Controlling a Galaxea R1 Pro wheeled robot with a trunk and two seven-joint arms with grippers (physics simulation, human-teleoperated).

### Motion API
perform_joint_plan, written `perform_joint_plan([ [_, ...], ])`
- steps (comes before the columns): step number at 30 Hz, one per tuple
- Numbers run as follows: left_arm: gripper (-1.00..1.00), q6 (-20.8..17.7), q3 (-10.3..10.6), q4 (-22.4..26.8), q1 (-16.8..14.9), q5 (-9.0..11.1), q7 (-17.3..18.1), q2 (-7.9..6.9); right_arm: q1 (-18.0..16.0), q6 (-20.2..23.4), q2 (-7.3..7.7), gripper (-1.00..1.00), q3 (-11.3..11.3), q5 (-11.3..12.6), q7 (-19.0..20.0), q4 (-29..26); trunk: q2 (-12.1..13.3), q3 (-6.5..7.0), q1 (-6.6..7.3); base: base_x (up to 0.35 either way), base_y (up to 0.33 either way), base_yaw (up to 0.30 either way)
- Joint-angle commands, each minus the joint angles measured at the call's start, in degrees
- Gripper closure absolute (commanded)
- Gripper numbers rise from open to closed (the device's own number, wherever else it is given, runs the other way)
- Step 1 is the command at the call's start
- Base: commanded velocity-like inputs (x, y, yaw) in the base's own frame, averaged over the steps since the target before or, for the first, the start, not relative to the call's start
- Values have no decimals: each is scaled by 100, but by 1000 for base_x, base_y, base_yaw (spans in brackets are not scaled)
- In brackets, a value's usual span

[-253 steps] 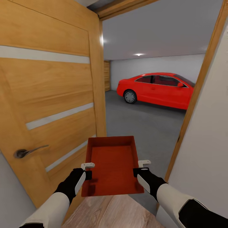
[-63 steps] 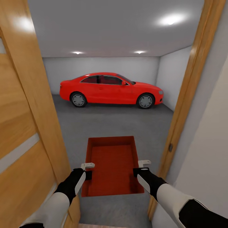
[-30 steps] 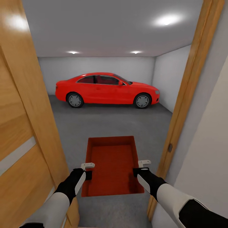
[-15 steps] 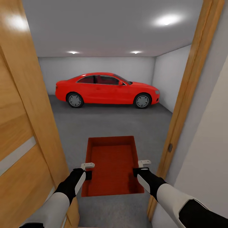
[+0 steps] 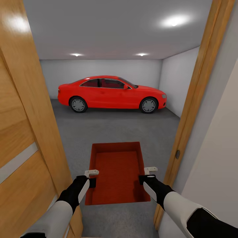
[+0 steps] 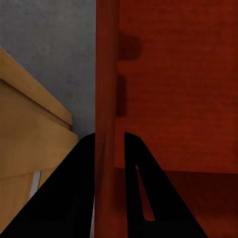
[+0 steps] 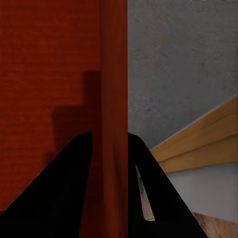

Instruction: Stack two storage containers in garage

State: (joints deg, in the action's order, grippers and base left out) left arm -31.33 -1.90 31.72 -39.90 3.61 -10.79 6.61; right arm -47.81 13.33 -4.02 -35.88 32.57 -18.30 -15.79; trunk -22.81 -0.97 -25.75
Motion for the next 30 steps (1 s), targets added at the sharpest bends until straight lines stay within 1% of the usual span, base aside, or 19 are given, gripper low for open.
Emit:
perform_joint_plan([
  [1, 100, -43, -31, 7, 0, -70, -52, -1, -9, 46, 20, 100, 72, -128, -227, -14, -11, -10, -3, 0, 0, 0],
  [8, 100, -46, -34, 18, 0, -67, -35, -1, -9, 45, 24, 100, 72, -128, -227, -16, -11, -10, -3, 3, 0, 0],
  [10, 100, -46, -36, 18, 0, -69, -45, -2, -9, 46, 24, 100, 72, -128, -227, -14, -11, -10, -3, 164, 0, 0],
  [30, 100, -48, -39, 8, 0, -70, -68, -6, -9, 42, 33, 100, 72, -128, -227, -17, -11, -10, -3, 310, 3, 0],
])
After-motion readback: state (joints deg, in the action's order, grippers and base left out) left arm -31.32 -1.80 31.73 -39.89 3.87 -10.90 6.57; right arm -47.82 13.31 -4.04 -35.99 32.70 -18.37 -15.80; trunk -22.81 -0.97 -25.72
